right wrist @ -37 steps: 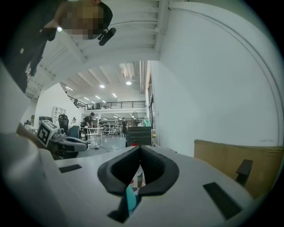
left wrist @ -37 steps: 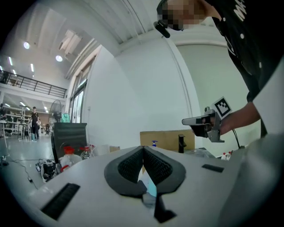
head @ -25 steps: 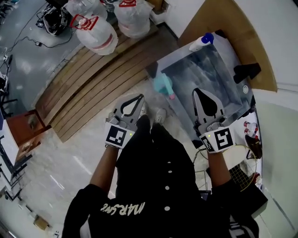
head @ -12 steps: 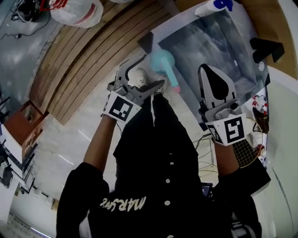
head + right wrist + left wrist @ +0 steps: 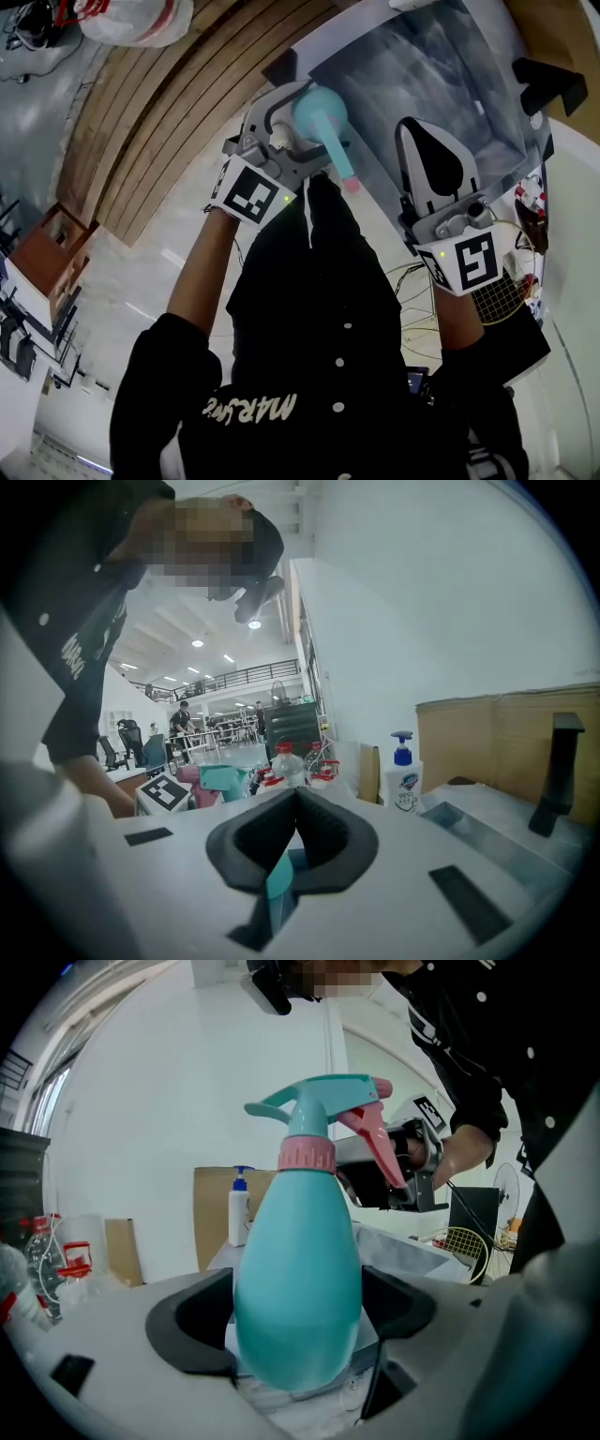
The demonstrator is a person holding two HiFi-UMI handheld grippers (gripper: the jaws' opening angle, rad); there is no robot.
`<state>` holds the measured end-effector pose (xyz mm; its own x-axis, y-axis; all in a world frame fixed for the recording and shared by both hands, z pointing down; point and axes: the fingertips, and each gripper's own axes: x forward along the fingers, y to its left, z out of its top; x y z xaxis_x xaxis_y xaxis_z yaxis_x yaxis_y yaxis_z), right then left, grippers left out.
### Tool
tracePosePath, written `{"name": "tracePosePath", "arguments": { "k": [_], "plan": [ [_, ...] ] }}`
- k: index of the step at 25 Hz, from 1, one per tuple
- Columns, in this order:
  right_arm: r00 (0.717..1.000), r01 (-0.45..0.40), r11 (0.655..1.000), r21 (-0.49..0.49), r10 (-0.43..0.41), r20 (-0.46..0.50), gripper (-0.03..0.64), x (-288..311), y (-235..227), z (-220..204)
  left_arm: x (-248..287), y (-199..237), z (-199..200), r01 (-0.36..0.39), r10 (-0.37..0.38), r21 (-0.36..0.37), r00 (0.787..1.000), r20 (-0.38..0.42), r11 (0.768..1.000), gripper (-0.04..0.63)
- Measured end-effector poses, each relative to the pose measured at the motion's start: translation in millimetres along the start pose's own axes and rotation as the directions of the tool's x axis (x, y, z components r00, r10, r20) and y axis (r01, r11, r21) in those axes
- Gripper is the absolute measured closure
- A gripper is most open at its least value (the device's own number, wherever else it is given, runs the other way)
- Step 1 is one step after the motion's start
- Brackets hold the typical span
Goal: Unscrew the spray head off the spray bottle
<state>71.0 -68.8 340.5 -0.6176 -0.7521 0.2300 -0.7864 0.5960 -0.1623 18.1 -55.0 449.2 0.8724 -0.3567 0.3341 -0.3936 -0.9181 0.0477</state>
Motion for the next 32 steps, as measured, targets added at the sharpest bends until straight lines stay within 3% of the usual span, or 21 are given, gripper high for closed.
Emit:
{"name": "tracePosePath", "arguments": {
  "k": [9,14,15,17,19,23,26,32],
  "plan": [
    [0.998,-0.061,0.998,0.012,0.061,0.002,0.604,5,8,7,6,0,-10,-0.008,0.008,0.011,1.000,-0.027,1.000,0.186],
    [0.991,-0.105,0.992,0.070,0.098,0.091,0.604,9,29,43,4,1,-8,-0.020,0.020,0.006,1.000,-0.024,1.000,0.186],
    [0.988,-0.117,0.990,0.077,0.108,0.114,0.583,9,36,50,4,1,-8,-0.023,0.023,0.005,0.999,-0.024,1.000,0.186],
    [0.982,-0.151,0.986,0.066,0.142,0.128,0.461,10,51,55,5,1,-8,-0.027,0.027,0.005,0.999,-0.024,1.000,0.186],
    [0.978,-0.181,0.983,0.029,0.178,0.105,0.369,13,67,51,5,2,-7,-0.028,0.028,0.007,0.999,-0.026,1.000,0.186],
    [0.971,-0.239,0.961,-0.139,0.240,-0.010,0.304,20,94,34,5,4,-8,-0.035,0.035,0.004,0.999,-0.036,0.999,0.186],
    [0.974,-0.227,0.952,-0.204,0.219,-0.062,0.301,26,95,25,6,4,-8,-0.040,0.040,0.005,0.998,-0.038,0.999,0.186],
    [0.980,-0.184,0.967,-0.173,0.167,-0.111,0.339,43,82,11,7,4,-8,-0.043,0.043,0.007,0.998,-0.040,0.999,0.186]
  ]
}}
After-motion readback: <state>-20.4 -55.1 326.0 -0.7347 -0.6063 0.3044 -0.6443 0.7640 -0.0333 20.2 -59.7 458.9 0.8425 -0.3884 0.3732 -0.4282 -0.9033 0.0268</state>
